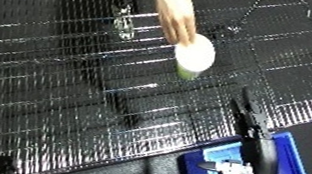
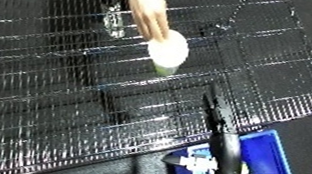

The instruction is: Pick up the object and place it into the box

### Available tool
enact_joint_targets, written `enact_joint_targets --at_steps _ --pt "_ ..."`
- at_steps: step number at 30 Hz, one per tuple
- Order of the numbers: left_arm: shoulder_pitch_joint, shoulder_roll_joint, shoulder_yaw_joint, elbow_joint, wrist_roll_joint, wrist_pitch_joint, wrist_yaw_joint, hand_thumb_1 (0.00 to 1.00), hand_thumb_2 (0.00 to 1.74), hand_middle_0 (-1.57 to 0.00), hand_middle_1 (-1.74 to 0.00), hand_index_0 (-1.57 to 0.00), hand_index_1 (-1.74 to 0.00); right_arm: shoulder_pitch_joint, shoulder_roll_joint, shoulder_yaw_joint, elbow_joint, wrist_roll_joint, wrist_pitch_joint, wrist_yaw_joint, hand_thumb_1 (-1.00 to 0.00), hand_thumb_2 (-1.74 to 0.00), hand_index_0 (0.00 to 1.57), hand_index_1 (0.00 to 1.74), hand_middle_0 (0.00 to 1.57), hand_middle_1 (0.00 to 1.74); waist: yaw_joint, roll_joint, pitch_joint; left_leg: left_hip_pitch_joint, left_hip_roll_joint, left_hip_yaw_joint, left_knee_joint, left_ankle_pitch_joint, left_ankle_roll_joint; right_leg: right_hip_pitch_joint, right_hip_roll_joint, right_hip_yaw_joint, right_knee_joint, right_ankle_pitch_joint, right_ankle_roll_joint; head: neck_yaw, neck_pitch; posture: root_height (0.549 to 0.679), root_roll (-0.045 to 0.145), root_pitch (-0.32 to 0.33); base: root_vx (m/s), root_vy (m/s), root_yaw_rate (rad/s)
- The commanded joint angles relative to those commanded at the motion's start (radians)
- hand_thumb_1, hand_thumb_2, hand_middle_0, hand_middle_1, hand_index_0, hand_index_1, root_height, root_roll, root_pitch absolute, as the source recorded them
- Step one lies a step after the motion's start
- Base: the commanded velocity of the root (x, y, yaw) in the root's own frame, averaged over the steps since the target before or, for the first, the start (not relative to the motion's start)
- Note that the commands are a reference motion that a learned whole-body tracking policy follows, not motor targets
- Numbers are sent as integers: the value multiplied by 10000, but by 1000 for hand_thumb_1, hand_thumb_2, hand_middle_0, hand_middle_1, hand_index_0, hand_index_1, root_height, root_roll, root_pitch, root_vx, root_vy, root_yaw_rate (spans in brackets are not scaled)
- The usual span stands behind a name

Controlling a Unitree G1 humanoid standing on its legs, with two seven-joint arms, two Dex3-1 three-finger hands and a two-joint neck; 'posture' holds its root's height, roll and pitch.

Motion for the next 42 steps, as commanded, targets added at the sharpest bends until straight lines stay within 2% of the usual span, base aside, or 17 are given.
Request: enact_joint_targets --at_steps 13,24,31,39,42 --pt "57 -1 54 0 58 11 -39 1000 1740 -1570 -1740 -1570 -1740 1 24 28 215 -32 -5 -174 0 0 0 0 0 0 14 -1 5 15 16 22 -58 0 -15 -25 -14 6 -21 11 56 -42 54 658 42 -101 -3 -5 -10" --pt "33 56 58 60 150 -44 -86 1000 1740 -1570 -1740 -1570 -1740 30 67 -270 499 127 -561 -988 0 0 0 0 0 0 -65 43 76 -67 33 62 -3 -18 -13 -143 0 26 11 50 95 143 288 658 41 -98 -10 -22 -28" --pt "-52 151 67 77 176 -6 -86 1000 1740 -1570 -1740 -1570 -1740 -126 -70 -313 838 265 -596 -927 0 0 0 0 0 0 -73 139 185 -280 21 58 311 -115 -16 -320 -45 39 233 35 71 563 266 656 46 -100 -3 -22 -28" --pt "-195 211 -73 189 252 -9 -108 1000 1740 -1570 -1740 -1570 -1740 -479 -249 -203 1270 391 -504 -787 0 0 0 0 0 0 -41 272 346 -532 -51 20 588 -182 -9 -543 -90 67 501 -13 31 994 227 654 54 -100 13 -26 7" --pt "-210 246 -131 228 285 -30 -116 1000 1740 -1570 -1740 -1570 -1740 -625 -332 -168 1417 469 -459 -778 0 0 0 0 0 0 -27 324 370 -679 -73 7 726 -218 3 -705 -119 77 654 -36 27 1216 205 652 57 -96 20 -27 2"
